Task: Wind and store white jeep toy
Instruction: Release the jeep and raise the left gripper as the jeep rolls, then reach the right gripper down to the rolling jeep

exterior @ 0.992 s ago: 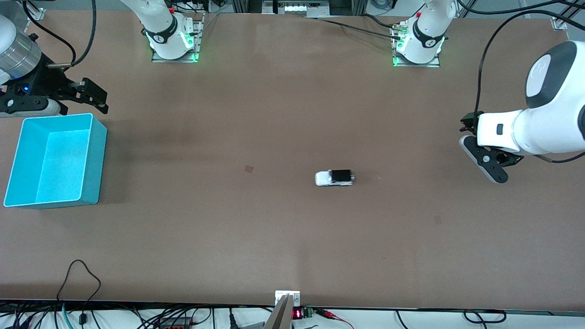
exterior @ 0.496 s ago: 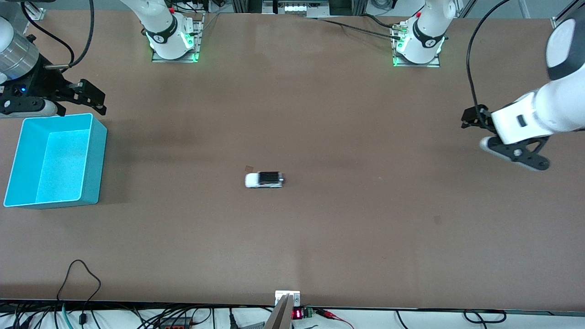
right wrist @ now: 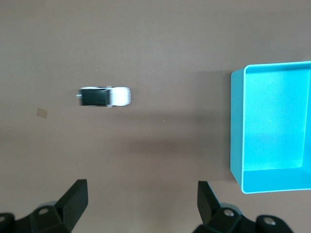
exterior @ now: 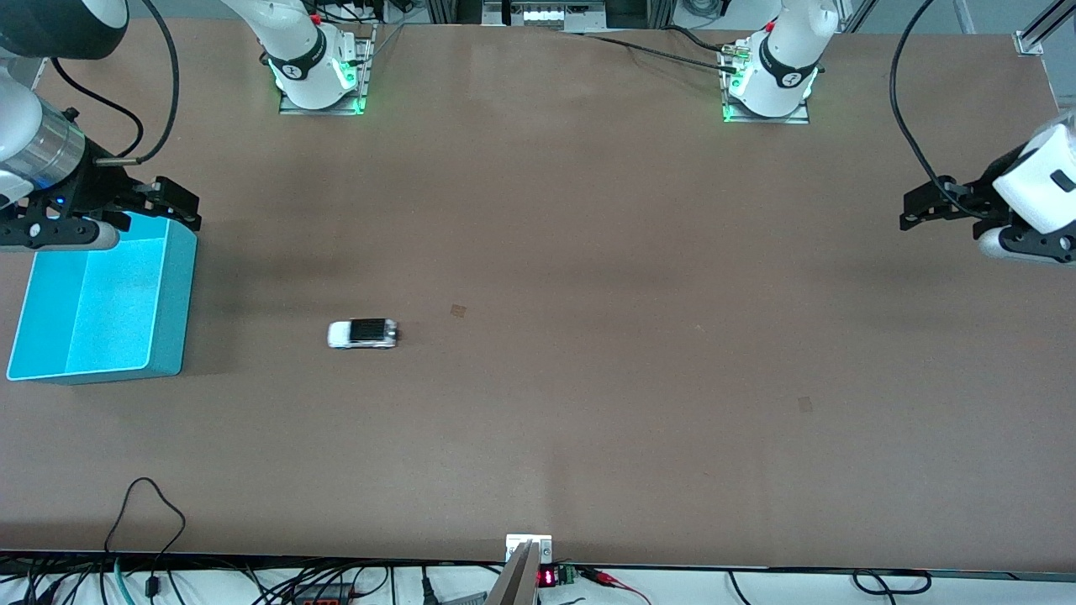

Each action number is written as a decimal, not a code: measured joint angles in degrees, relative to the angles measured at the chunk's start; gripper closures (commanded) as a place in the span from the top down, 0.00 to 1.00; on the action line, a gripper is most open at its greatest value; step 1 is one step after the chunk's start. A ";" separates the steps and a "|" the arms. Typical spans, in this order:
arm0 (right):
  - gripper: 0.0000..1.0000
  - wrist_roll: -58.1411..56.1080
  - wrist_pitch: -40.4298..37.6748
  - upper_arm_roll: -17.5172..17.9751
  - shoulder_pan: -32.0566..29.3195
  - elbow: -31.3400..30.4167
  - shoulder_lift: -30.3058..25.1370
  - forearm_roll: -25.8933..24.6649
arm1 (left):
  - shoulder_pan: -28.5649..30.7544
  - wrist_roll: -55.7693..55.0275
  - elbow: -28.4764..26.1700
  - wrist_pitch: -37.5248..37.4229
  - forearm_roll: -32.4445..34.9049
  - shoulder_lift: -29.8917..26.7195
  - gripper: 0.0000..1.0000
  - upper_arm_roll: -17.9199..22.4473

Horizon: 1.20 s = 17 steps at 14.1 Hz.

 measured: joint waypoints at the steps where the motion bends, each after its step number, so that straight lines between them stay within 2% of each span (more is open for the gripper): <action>1: 1.00 -0.06 0.00 0.00 0.00 0.00 0.13 0.00 | -0.52 -0.72 -0.76 0.15 0.25 -0.59 1.00 0.06; 8: 1.00 -15.53 -0.85 -0.04 -0.91 -0.31 3.19 -0.17 | -2.09 -1.61 -3.34 0.67 2.26 -1.62 1.00 0.32; 12: 1.00 -32.64 1.43 0.03 -0.85 -1.83 7.37 -0.55 | -2.01 -1.61 -3.51 0.69 1.74 -1.79 1.00 0.82; 14: 1.00 -43.38 6.18 0.00 -1.06 -2.96 11.22 -0.92 | -2.05 -1.61 -3.51 0.69 1.62 -1.82 1.00 0.78; 17: 1.00 -56.30 17.45 -0.12 -2.27 -6.64 15.97 -1.58 | -2.18 -1.61 -3.51 0.69 1.49 -1.89 1.00 0.46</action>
